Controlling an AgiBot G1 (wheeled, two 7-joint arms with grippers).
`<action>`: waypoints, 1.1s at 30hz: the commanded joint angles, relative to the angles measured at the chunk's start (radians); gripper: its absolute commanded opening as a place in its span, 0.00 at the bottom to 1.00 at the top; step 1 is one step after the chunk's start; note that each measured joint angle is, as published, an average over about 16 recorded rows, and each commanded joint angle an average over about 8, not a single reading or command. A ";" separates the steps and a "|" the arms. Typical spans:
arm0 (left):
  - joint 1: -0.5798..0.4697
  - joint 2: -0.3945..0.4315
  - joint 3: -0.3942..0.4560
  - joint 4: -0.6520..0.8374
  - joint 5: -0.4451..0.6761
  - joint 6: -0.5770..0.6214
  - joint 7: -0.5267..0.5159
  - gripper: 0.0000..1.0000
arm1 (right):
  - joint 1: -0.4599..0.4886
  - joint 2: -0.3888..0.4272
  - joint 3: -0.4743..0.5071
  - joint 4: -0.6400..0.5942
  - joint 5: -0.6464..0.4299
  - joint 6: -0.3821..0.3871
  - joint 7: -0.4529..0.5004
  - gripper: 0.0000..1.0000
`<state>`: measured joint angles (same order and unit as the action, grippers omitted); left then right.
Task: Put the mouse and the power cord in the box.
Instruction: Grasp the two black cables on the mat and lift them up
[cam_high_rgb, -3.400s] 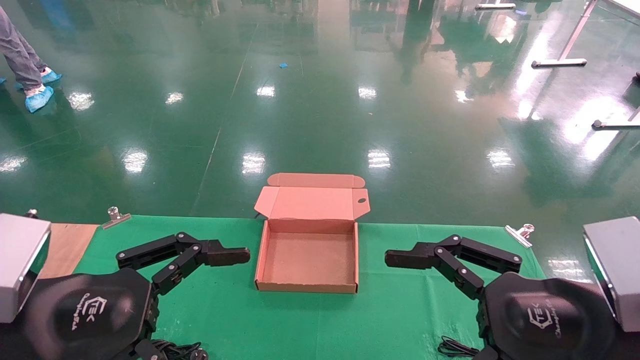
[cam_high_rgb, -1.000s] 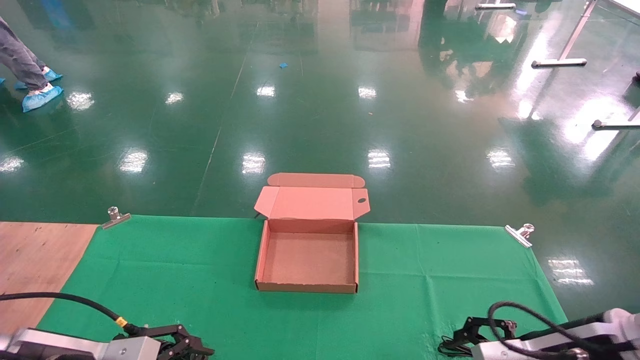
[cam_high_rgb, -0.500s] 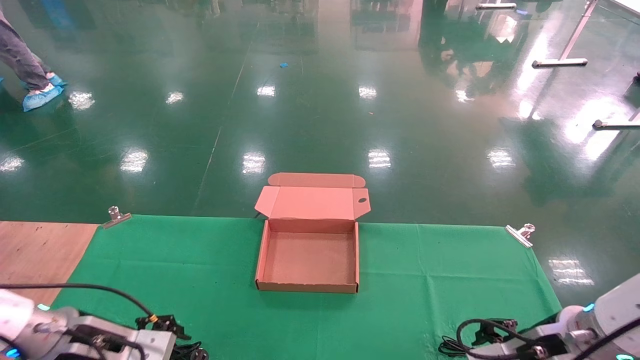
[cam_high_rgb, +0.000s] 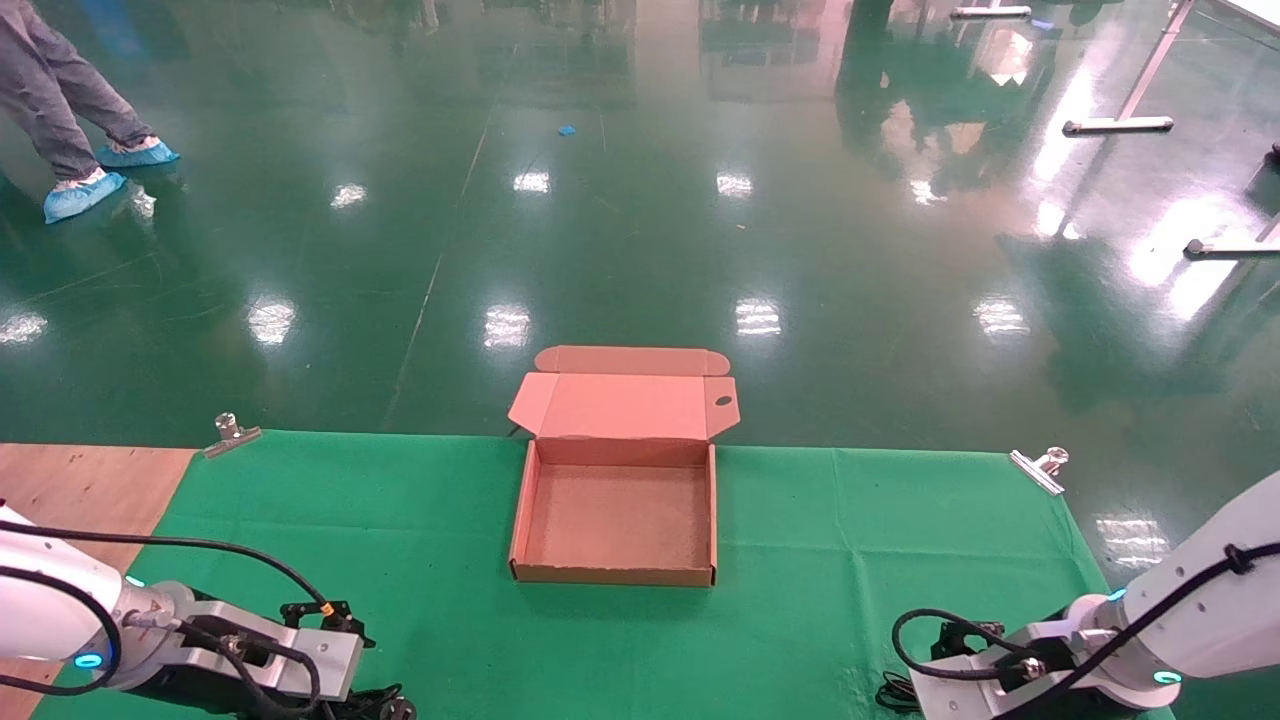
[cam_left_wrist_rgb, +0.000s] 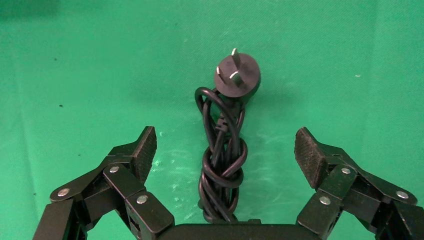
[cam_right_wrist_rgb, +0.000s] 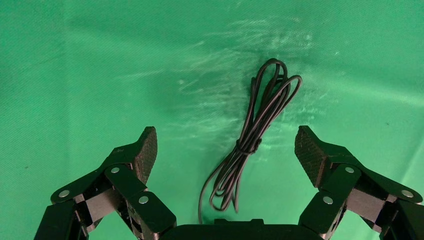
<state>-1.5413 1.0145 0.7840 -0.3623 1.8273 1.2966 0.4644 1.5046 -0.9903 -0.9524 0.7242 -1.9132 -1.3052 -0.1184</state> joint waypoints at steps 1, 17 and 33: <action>-0.014 0.016 0.003 0.049 0.007 -0.013 0.028 1.00 | 0.005 -0.023 -0.001 -0.062 0.001 0.017 -0.037 1.00; -0.054 0.077 0.001 0.268 0.010 -0.109 0.153 0.94 | 0.056 -0.121 0.020 -0.402 0.033 0.113 -0.245 1.00; -0.060 0.092 -0.006 0.329 0.002 -0.162 0.194 0.00 | 0.092 -0.167 0.038 -0.576 0.062 0.144 -0.371 0.00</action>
<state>-1.6035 1.1065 0.7793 -0.0343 1.8302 1.1377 0.6576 1.5956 -1.1566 -0.9141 0.1509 -1.8520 -1.1614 -0.4871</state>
